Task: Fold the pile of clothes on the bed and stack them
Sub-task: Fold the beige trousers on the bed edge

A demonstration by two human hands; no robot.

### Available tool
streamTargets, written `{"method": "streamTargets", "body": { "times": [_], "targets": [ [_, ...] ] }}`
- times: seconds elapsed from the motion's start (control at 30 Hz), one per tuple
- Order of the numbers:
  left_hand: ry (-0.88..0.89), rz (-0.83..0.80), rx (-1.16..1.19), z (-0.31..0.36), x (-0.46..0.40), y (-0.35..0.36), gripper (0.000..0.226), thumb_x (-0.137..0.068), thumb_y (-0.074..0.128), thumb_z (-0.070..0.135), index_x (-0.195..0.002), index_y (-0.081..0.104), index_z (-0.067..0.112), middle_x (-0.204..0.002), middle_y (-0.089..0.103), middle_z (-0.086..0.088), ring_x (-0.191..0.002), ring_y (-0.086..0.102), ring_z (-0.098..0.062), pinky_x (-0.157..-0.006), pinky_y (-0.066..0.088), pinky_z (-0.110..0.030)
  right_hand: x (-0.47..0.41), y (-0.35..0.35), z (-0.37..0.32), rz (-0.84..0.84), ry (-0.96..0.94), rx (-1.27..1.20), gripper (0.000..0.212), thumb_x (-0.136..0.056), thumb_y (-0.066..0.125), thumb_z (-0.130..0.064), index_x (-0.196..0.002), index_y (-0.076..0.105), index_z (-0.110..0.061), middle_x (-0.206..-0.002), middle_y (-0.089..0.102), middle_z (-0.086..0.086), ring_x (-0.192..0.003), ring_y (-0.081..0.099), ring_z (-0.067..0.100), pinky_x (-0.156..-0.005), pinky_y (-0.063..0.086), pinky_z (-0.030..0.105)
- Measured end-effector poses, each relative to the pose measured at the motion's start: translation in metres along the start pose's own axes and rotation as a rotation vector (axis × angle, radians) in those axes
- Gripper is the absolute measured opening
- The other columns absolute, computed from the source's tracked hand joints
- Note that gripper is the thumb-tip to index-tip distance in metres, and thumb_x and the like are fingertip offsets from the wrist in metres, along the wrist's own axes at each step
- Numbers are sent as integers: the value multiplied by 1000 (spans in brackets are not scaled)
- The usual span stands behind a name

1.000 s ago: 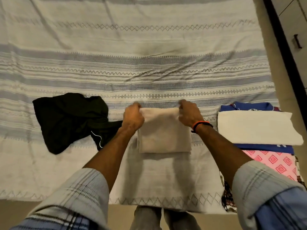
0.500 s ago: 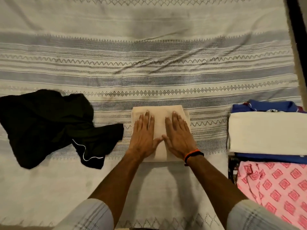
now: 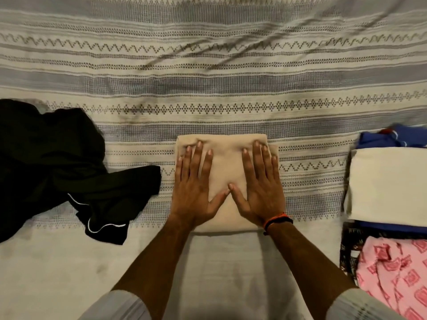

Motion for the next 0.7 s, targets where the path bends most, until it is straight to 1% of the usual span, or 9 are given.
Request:
{"method": "streamTargets", "body": {
  "times": [0.1, 0.23, 0.37, 0.43, 0.47, 0.53, 0.6, 0.63, 0.7],
  "targets": [
    [-1, 16, 0, -1, 0, 3, 94, -87, 53, 61, -153, 20, 3, -162, 6, -20, -151, 2, -35, -119, 11, -58, 0, 4, 1, 28, -8, -8, 85, -91, 53, -50, -153, 22, -2, -162, 7, 22, -151, 4, 38, -118, 14, 60],
    [-6, 5, 8, 0, 2, -2, 93, -88, 51, 62, -154, 18, 4, -163, 4, -18, -151, 0, -34, -119, 10, -56, 1, -1, -2, 8, -2, -17, 83, -92, 50, -50, -154, 20, -3, -163, 6, 21, -151, 2, 36, -119, 14, 59],
    [-32, -60, 35, 3, 3, -13, 94, -90, 47, 65, -157, 8, 11, -164, -7, -12, -151, -8, -29, -121, 8, -53, 1, -17, -6, -51, 13, -54, 84, -93, 49, -51, -155, 18, -3, -164, 2, 19, -152, -1, 33, -120, 12, 57],
    [-88, -69, 92, 6, 6, -20, 93, -90, 48, 63, -157, 7, 14, -164, -9, -11, -151, -7, -28, -121, 8, -51, 3, -26, -6, -62, 66, -111, 87, -90, 53, -51, -154, 20, -2, -163, 5, 20, -152, 2, 33, -121, 14, 53],
    [-149, -50, 130, 7, 8, -23, 92, -89, 51, 62, -156, 11, 13, -163, -5, -13, -151, -2, -30, -121, 10, -50, 4, -29, -5, -50, 122, -159, 87, -88, 57, -51, -152, 23, -2, -163, 9, 19, -151, 7, 34, -121, 17, 51],
    [-380, 27, 238, 11, 17, -32, 92, -85, 60, 57, -153, 20, 11, -160, 8, -19, -145, 13, -35, -116, 20, -50, 12, -38, -4, 4, 309, -287, 85, -82, 65, -47, -147, 30, -6, -158, 20, 17, -146, 21, 33, -119, 26, 48],
    [-671, 109, 391, 13, 23, -38, 95, -78, 73, 50, -148, 26, 7, -150, 22, -19, -133, 30, -37, -108, 36, -51, 21, -44, -3, 44, 524, -441, 83, -78, 73, -43, -142, 34, -7, -145, 33, 13, -133, 35, 30, -110, 38, 51],
    [-787, 133, 457, 13, 25, -40, 95, -75, 77, 47, -145, 28, 5, -146, 28, -19, -127, 37, -37, -104, 41, -51, 23, -47, -3, 54, 615, -498, 83, -76, 76, -41, -140, 36, -7, -139, 38, 11, -127, 41, 29, -104, 43, 50],
    [-935, 135, 550, 11, 27, -45, 95, -71, 82, 43, -141, 32, 3, -140, 35, -18, -120, 46, -37, -98, 46, -48, 25, -51, -3, 52, 743, -568, 80, -73, 81, -38, -133, 41, -5, -130, 43, 10, -118, 47, 28, -98, 48, 49]
  ]
}}
Point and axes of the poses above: each hand's wrist, its own x-axis away from the middle knuckle, its own y-axis out of the palm, z = x × y, the point moved 1 cm from there along -x, towards the middle knuckle
